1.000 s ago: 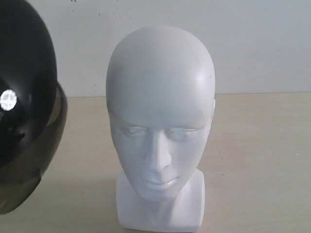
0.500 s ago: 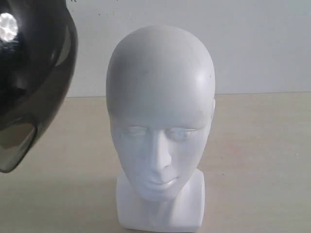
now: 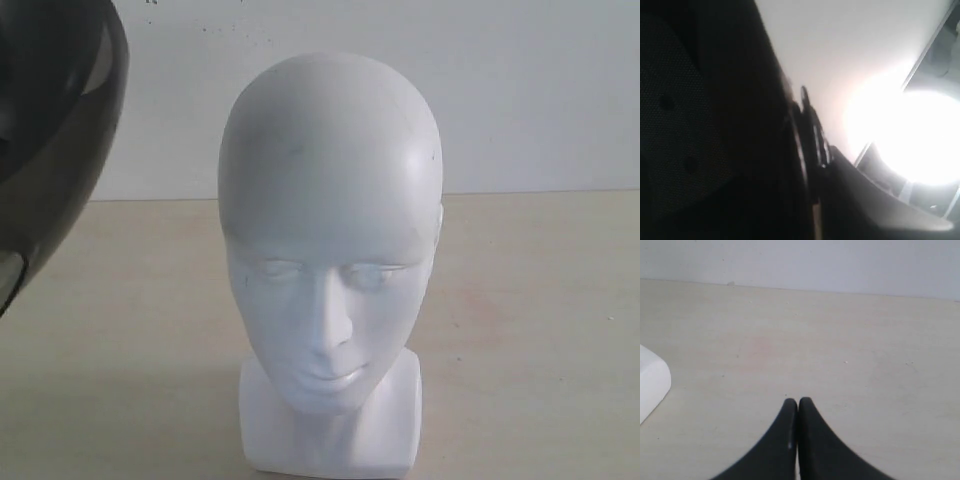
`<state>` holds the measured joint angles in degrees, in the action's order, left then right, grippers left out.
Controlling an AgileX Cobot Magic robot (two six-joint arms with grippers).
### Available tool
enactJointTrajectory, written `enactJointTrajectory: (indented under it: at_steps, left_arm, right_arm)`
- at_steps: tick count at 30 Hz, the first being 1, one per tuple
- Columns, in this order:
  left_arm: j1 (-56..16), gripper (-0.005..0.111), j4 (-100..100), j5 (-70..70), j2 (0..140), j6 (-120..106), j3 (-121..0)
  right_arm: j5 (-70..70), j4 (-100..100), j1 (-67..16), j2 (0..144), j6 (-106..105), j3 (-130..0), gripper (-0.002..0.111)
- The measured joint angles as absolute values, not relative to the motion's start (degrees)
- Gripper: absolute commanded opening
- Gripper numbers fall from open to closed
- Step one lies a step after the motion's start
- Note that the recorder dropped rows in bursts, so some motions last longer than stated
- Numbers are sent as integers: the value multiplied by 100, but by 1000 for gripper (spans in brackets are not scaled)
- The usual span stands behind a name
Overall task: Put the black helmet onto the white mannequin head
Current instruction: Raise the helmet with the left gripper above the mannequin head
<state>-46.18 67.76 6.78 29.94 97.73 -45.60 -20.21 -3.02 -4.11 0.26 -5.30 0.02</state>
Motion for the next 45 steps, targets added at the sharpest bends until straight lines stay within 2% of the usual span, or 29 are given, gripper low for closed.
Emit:
enactJointTrajectory:
  at_steps: [7, 13, 17, 23, 28, 34, 40, 45]
  left_arm:
    - [-4618, 4, 3067, 1377, 3018, 5418, -4560]
    - [-4618, 4, -421, 1113, 2964, 2062, -4578]
    - [-4618, 4, -1784, 786, 2952, 633, -4578]
    - [-4618, 4, -2377, 0, 2932, 621, -4632]
    - [-4628, 4, -2422, 0, 2932, 1085, -5078]
    - [-4628, 4, -2422, -53, 3132, 1543, -6130]
    - [-4628, 4, -2410, -101, 4233, 1937, -7564]
    - [-4628, 4, -2410, 225, 4809, 2021, -8301]
  right_arm:
    - [-2021, -302, -411, 26, -530, 2, 0]
    - [-2021, -302, -411, 26, -530, 2, 0]
    - [-2021, -302, -411, 26, -530, 2, 0]
    - [-2021, -302, -411, 26, -530, 2, 0]
    - [-2021, -302, -411, 26, -530, 2, 0]
    - [-2021, -302, -411, 26, -530, 2, 0]
    - [-2021, -302, -411, 26, -530, 2, 0]
    - [-2021, -302, -411, 26, -530, 2, 0]
